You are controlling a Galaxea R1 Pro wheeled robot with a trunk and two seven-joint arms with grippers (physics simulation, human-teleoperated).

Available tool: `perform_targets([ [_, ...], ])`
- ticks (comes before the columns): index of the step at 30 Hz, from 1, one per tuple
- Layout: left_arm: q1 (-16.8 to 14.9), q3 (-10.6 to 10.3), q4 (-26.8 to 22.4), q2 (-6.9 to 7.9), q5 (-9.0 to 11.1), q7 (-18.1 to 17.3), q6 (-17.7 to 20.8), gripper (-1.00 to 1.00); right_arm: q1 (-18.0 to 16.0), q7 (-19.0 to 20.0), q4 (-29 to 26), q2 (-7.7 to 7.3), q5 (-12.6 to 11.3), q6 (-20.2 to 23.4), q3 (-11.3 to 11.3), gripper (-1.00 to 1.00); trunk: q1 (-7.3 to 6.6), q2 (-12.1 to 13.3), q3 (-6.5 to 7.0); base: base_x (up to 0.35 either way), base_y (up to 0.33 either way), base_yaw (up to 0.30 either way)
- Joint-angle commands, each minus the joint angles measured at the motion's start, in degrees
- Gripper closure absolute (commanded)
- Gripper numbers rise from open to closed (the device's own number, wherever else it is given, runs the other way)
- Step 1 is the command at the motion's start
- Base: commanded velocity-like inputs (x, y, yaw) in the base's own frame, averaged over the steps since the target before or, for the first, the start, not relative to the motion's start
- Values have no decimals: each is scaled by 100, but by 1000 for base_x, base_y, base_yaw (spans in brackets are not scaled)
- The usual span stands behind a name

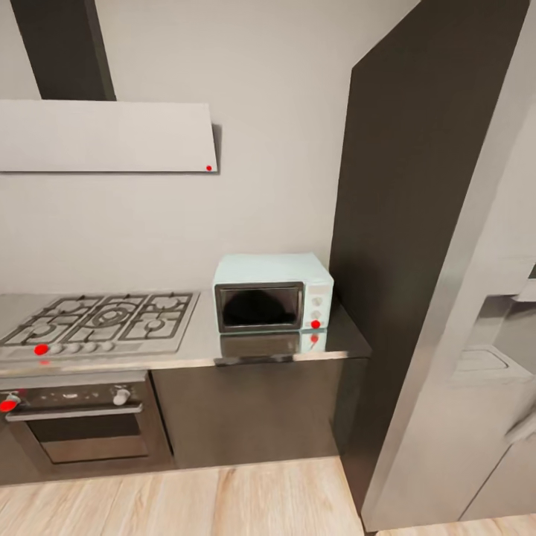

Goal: In the kitchen, take the popcorn bag from the countertop, put it into the microwave, and heat it until the popcorn is cooked so the cooked popcorn ends up inside the bag.

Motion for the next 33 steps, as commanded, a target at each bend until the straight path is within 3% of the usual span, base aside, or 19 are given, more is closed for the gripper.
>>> perform_targets([
  [1, 3, 40, -18, -3, -2, 1, 37, -100, -3, 0, 6, -1, 1, -20, 2, -100, 4, -6, -5, 198, 30, 48],
  [9, 4, 33, -17, -7, -2, -1, 39, -100, -3, -3, 6, -1, 1, -20, 2, -100, 4, -6, -5, 75, 5, 148],
  [29, 3, 26, -24, -5, -2, 1, -26, -100, 0, -3, 6, -1, 1, -28, 2, -100, 4, -6, -5, 0, 0, 4],
  [33, 1, 23, -24, -7, -2, 0, -25, -100, -2, -3, 6, -1, 0, -28, 2, -100, 4, -6, -5, 210, 0, 0],
])
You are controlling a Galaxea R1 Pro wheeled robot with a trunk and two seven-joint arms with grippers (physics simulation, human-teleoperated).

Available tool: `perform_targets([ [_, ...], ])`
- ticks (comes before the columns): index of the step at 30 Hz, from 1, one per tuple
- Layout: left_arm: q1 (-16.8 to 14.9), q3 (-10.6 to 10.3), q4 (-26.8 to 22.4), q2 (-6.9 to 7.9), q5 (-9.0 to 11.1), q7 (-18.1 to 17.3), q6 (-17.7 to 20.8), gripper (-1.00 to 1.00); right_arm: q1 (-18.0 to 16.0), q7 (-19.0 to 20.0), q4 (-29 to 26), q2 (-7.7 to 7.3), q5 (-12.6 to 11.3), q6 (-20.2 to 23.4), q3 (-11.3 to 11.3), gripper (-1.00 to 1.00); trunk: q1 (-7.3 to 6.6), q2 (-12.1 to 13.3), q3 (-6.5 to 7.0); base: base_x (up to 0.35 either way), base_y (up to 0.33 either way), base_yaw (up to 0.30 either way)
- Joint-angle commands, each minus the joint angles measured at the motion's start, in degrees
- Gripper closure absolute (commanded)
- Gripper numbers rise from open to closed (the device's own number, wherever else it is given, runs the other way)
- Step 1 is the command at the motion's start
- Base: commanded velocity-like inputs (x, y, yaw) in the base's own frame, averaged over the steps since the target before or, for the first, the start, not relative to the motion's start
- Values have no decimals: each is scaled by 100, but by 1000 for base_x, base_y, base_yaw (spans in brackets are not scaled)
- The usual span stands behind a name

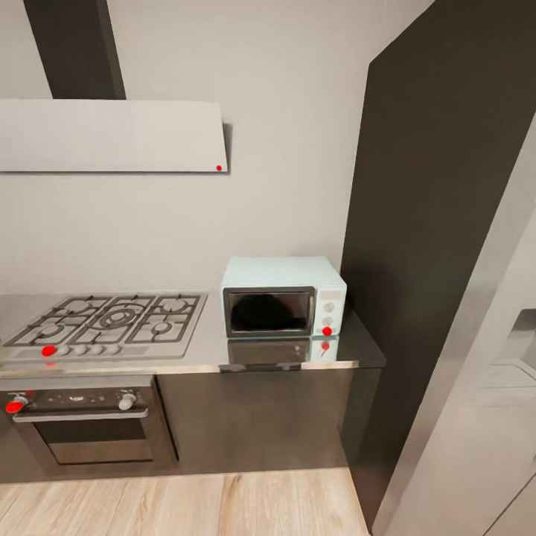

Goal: In the kitchen, take the popcorn bag from the countertop, put it into the microwave, and heat it until the popcorn is cooked so the cooked popcorn ends up inside the bag.

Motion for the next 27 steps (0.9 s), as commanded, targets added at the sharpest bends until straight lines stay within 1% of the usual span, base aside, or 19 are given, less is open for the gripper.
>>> perform_targets([
  [1, 5, 39, -16, -1, -2, 1, 29, -100, -3, 1, 6, -1, 1, -19, 2, -100, 5, -5, -5, 313, 0, 0],
  [4, 5, 39, -16, -1, -2, -6, 20, -100, -3, 1, 6, -1, 1, -19, 2, -100, 5, -5, -5, 316, 0, 0],
  [6, 4, 32, -16, -1, -2, -6, 19, -100, -1, 20, -28, -1, 17, -10, -4, -100, 5, -5, -5, 34, 0, 0],
  [7, 3, 31, -16, -3, -2, -7, 19, -100, -1, 13, -200, -2, 27, -37, 1, -100, 5, -5, -5, 10, 0, 0],
  [10, 4, 31, -16, -5, -2, -5, 19, -100, -1, 4, -1085, -7, 35, -184, 4, -100, 5, -5, -5, 4, 0, 0],
  [11, 4, 31, -16, -6, -2, -6, 19, -100, -1, 4, -1475, -6, 36, -226, 3, -100, 5, -5, -5, 1, 0, 0],
  [14, 4, 30, -16, -9, -2, -6, 19, -100, -3, 7, -2288, -8, 36, -272, 0, -100, 5, -5, -5, 0, 0, 0],
  [20, 5, 30, -16, -10, -2, -7, 19, -100, -3, 22, -3454, 3, 31, -294, -1, -100, 5, -5, -5, 0, 0, 0],
  [24, 4, 30, -16, -10, -2, -7, 19, -100, -3, 28, -4040, 49, 28, -391, 104, -100, 5, -5, -5, 0, 0, 0],
  [25, 4, 30, -16, -10, -2, -7, 19, -100, -3, 26, -4234, 59, 28, -472, 212, -100, 5, -5, -5, 0, 0, 0],
  [27, 3, 30, -16, -10, -2, -7, 19, -100, -3, 9, -4717, 67, 29, -553, 504, -100, 5, -5, -5, 0, 0, 0],
])
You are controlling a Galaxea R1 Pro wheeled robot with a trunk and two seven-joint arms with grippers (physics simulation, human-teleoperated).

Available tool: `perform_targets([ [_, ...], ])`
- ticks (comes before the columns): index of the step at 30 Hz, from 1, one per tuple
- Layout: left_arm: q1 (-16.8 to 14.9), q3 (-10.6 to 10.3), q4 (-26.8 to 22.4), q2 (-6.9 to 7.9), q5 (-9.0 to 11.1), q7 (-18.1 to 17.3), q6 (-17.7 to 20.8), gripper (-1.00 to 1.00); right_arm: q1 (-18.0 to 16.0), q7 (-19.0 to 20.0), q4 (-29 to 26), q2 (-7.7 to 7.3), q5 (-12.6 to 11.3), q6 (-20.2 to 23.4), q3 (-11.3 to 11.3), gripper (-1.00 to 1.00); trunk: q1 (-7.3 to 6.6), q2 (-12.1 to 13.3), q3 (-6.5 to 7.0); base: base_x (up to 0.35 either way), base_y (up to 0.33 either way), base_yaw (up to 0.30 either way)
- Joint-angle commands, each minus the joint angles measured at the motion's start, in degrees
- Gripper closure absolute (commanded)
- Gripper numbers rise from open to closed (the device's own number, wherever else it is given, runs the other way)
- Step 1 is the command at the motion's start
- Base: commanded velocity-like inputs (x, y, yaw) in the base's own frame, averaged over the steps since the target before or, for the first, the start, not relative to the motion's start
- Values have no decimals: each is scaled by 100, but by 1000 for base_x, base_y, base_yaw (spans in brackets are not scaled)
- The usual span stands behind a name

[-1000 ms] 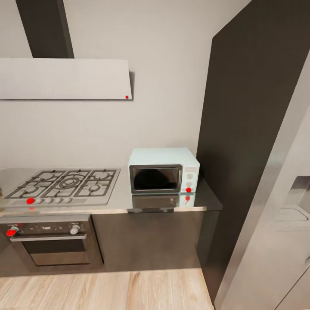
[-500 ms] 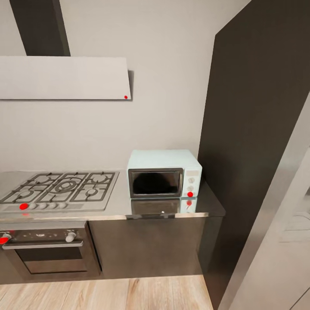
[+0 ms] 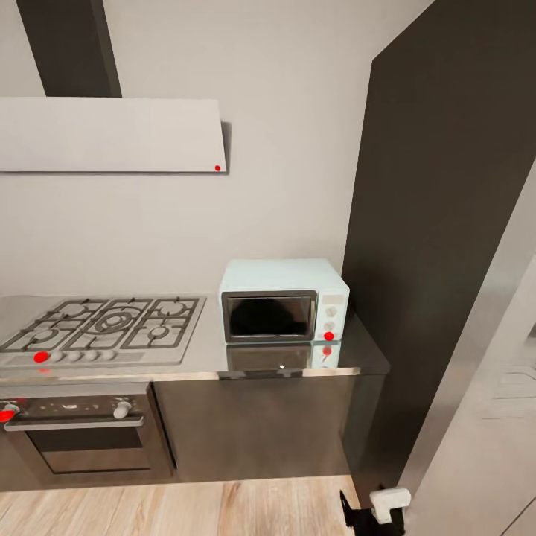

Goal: In the kitchen, take the popcorn bag from the countertop, put it into the microwave, and heat it until the popcorn is cooked so the cooked popcorn ends up inside the bag.

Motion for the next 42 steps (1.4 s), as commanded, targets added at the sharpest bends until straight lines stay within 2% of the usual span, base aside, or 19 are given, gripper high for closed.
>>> perform_targets([
  [1, 5, 40, -16, -1, -2, 0, 29, -100, -1, -2, -174, -3, 0, -28, 63, -100, 2, -6, -6, 0, 0, 0],
  [7, 4, 40, -16, -1, -2, 0, 29, -100, 4, -18, -1423, 53, 5, -32, 157, -100, 2, -6, -6, 0, 0, 0],
  [14, 4, 40, -10, -1, -2, 0, 21, -100, -1, -67, -2119, 85, 8, -37, 161, -100, 2, -6, -6, 132, 0, 0],
  [18, 4, 40, -8, -1, -2, 0, 21, -100, -1, -262, -2459, 86, 8, -42, 161, -100, 2, -6, -6, 282, 0, 0],
  [21, 5, 40, -8, -1, -2, 0, 21, -100, -1, -295, -2579, 86, 8, -44, 161, -100, 2, -6, -6, 315, 0, 0],
  [23, 12, 47, -16, -66, -2, 0, 18, -100, -1, -323, -2643, 21, 8, 22, 126, -100, 2, -6, -6, 7, 4, 0],
  [26, 12, 48, -16, -78, -2, 0, 14, -100, -1, -323, -2739, -53, 5, -14, 136, -100, 2, -6, -6, 2, 1, 0],
  [34, 12, 43, -16, -89, -2, 0, 20, -100, -1, -336, -2749, -57, 6, -23, 138, -100, 2, -6, -6, 120, 97, 0],
  [42, 12, 40, -16, -93, -2, 0, 21, -100, -1, -585, -2749, -42, 6, -42, 141, -100, 2, -6, -6, 247, 202, 0],
])
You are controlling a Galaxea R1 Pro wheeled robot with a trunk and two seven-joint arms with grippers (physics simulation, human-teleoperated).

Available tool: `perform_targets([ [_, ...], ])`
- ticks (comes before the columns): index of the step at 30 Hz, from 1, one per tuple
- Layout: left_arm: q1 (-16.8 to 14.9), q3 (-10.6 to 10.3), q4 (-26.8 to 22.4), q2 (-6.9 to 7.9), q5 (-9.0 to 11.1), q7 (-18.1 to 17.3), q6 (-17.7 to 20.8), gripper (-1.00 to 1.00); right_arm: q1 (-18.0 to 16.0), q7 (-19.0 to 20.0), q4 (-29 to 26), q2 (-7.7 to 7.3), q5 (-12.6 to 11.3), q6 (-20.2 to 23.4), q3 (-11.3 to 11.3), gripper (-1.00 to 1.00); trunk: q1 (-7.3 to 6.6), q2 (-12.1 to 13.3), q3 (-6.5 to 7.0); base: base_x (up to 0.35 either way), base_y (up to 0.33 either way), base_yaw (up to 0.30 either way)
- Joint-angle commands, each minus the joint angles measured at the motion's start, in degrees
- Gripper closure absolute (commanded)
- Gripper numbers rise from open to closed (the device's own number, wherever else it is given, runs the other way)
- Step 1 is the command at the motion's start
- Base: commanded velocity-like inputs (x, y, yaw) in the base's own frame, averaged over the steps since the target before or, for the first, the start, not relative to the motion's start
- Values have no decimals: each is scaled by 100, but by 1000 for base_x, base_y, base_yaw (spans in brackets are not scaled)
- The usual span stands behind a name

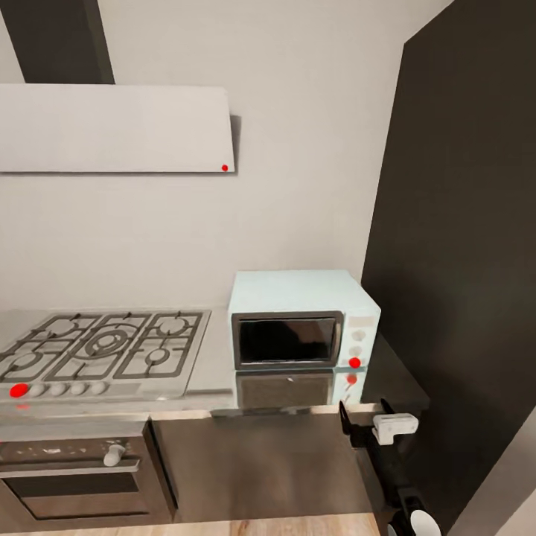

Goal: In the kitchen, take the popcorn bag from the countertop, put it into the microwave, and heat it until the popcorn is cooked so the cooked popcorn ends up inside the bag.

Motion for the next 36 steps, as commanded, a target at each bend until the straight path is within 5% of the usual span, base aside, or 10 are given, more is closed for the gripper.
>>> perform_targets([
  [1, 4, 42, -16, -5, -3, 0, 28, -100, -3, -82, 1, -4, 5, -13, 21, -100, 5, -6, -5, 248, 203, 0],
  [2, 4, 42, -17, -6, -3, 0, 28, -100, -3, -114, 1, -3, 6, -17, 22, -100, 5, -6, -5, 248, 203, 0],
  [3, 4, 42, -17, -5, -3, 0, 28, -100, -3, -728, 1, -3, 6, -15, 30, -100, 5, -6, -5, 255, 200, 0],
  [36, 4, 42, -9, -12, -3, 0, 28, -100, -3, -685, 1, -10, 6, -15, 31, -100, 5, -6, -5, 151, 25, 0],
])
